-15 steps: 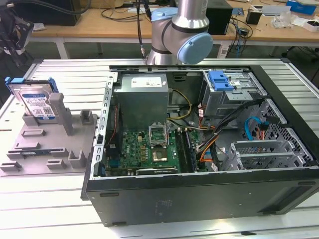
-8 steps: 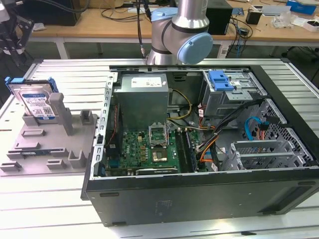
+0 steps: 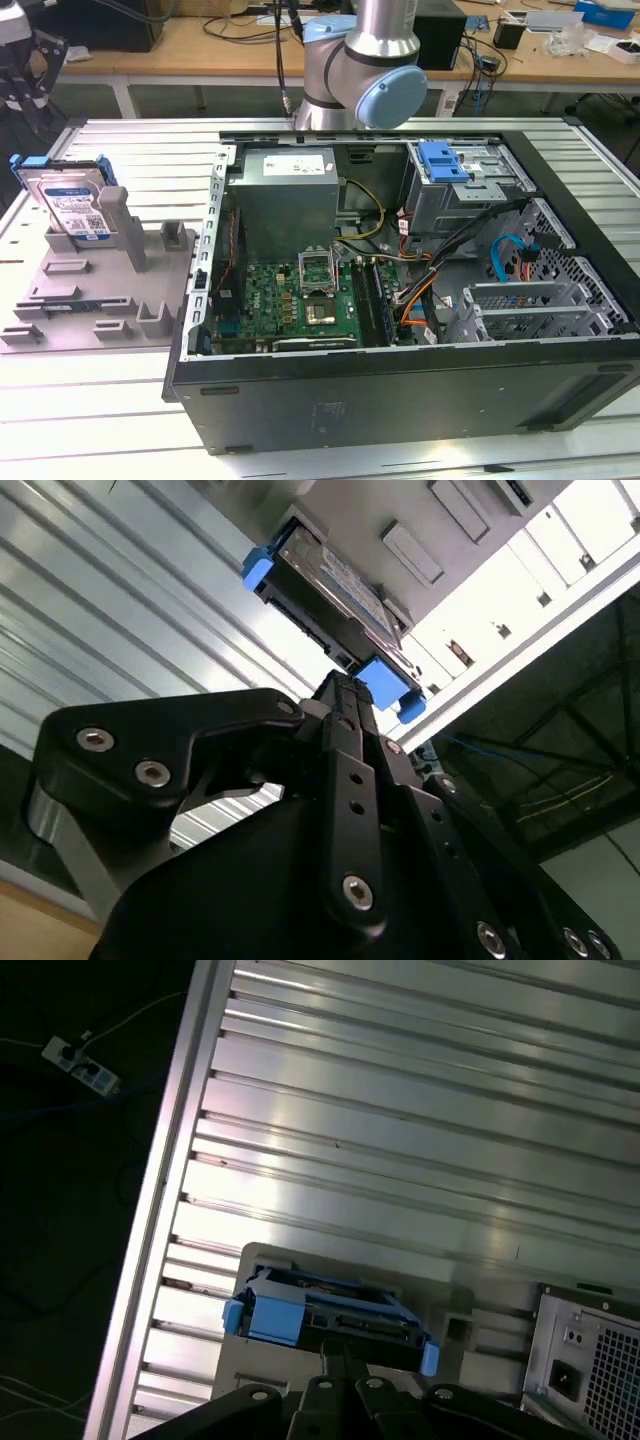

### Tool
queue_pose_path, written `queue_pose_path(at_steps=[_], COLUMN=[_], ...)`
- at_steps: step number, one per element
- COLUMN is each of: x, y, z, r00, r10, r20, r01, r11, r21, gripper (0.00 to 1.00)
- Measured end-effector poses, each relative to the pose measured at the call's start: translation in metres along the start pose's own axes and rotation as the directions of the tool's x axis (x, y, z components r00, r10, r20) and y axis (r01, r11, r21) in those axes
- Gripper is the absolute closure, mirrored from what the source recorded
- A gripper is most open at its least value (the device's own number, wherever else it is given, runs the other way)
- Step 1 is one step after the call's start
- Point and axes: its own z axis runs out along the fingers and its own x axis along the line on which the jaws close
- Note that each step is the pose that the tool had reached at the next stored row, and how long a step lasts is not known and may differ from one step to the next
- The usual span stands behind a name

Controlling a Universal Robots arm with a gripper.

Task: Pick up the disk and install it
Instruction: 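Pick up the disk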

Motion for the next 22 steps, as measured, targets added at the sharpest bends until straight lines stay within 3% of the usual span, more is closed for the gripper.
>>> queue_pose_path(at_steps=[5,7,8,11,13,16,22], x=[0.0001,0.0001,0.0001,0.0000,-0.0001,-0.0001,-0.0001], y=[0.0003,0.0003,0.0004,0.0005,0.0009,0.0010,0.0010], z=[0.0000,0.0000,0.0000,0.0000,0.0001,0.0002,0.0004], r00=[0.9963,0.9931,0.9911,0.9847,0.9778,0.9637,0.9229], r10=[-0.086,-0.116,-0.132,-0.174,-0.209,-0.266,-0.384], r20=[-0.0084,-0.0110,-0.0121,-0.0146,-0.0160,-0.0183,-0.0228], r01=[0.086,0.116,0.132,0.174,0.209,0.266,0.384], r11=[0.9963,0.9932,0.9912,0.9848,0.9780,0.9639,0.9231], r21=[-0.0007,-0.0015,-0.0020,-0.0028,-0.0035,-0.0052,-0.0090], gripper=[0.58,0.58,0.52,0.52,0.52,0.52,0.52])
